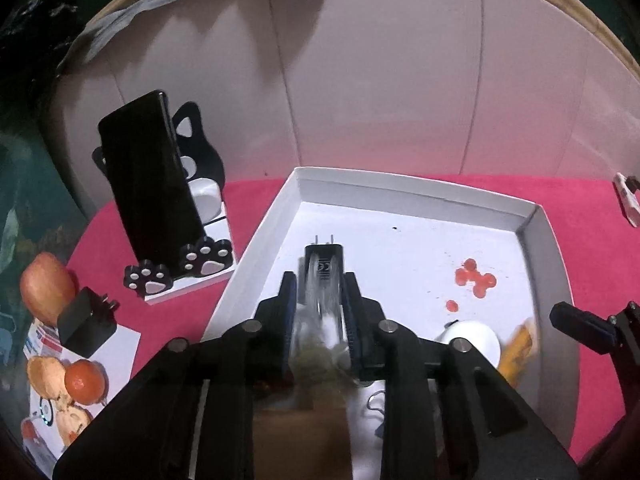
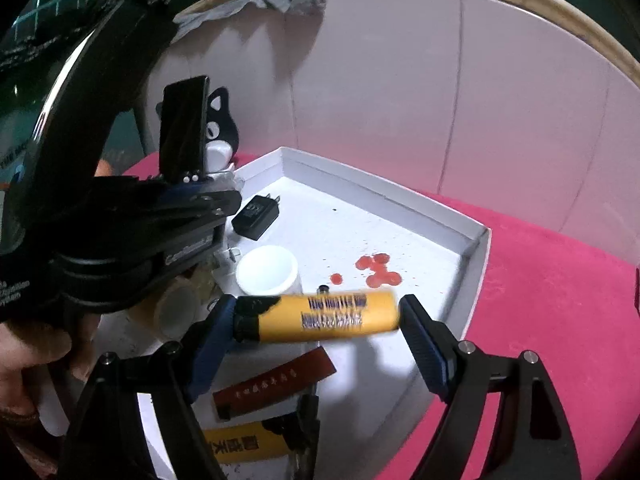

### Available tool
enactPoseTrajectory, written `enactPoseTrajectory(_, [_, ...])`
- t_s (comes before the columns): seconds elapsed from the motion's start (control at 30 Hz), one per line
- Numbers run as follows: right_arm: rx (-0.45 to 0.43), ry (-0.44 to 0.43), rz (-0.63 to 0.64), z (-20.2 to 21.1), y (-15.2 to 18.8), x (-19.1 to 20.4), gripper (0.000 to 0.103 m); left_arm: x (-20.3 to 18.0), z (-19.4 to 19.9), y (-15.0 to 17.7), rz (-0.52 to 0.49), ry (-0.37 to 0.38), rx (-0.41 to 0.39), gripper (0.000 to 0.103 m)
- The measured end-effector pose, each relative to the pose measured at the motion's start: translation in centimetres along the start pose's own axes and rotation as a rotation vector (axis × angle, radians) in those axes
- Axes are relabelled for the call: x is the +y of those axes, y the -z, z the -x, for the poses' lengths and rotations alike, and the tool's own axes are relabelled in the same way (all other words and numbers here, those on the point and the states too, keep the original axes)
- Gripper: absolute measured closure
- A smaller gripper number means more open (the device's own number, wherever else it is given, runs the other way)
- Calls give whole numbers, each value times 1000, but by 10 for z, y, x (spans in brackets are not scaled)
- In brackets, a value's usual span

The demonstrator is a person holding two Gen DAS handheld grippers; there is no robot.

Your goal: Organize rigid objects

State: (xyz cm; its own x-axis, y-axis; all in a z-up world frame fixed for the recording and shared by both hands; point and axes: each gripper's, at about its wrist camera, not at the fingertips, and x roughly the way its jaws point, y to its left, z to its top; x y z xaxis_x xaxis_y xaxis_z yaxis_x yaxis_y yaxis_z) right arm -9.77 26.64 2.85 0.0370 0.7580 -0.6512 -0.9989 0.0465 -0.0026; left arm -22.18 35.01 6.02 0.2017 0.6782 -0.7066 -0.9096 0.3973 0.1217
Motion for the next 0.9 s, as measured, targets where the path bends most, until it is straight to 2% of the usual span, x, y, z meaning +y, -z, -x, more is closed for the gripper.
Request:
enactPoseTrajectory(0.03, [-10, 14, 15, 2, 1, 2, 13, 1, 2, 1, 1, -3, -8, 50])
enactPoseTrajectory(0.07, [-17, 19, 23, 1, 0, 3, 9, 2, 6, 2, -1, -10, -22, 20])
enactPoseTrajectory(0.1, [-26, 23, 30, 3, 0, 4, 0, 2, 9, 2, -3, -14, -32, 12])
enactPoseTrajectory(0.17, [-44, 27, 42, 10, 0, 6, 0, 3, 18, 3, -10, -39, -62, 2])
enactPoseTrajectory(0.43, [-110, 19, 57, 56, 1, 8, 0, 16, 68, 14, 64, -42, -158, 0])
enactPoseTrajectory(0.57, [-132, -76, 19, 70, 2, 4, 0, 20, 95, 23, 101, -11, -183, 0])
enactPoseTrajectory(0.63, [-143, -92, -1, 78, 4, 3, 0, 19, 105, 27, 99, 0, -188, 0])
enactPoseTrajectory(0.7, [-164, -77, -1, 88, 7, 3, 0, 15, 117, 29, 91, -34, -186, 0])
enactPoseTrajectory(0.8, [-183, -50, -4, 99, 10, 2, 0, 3, 138, 33, 59, -137, -203, 0])
enactPoseTrajectory(0.9, [-224, 25, 4, 117, 13, 0, 0, -1, 158, 39, 68, -142, -248, 0])
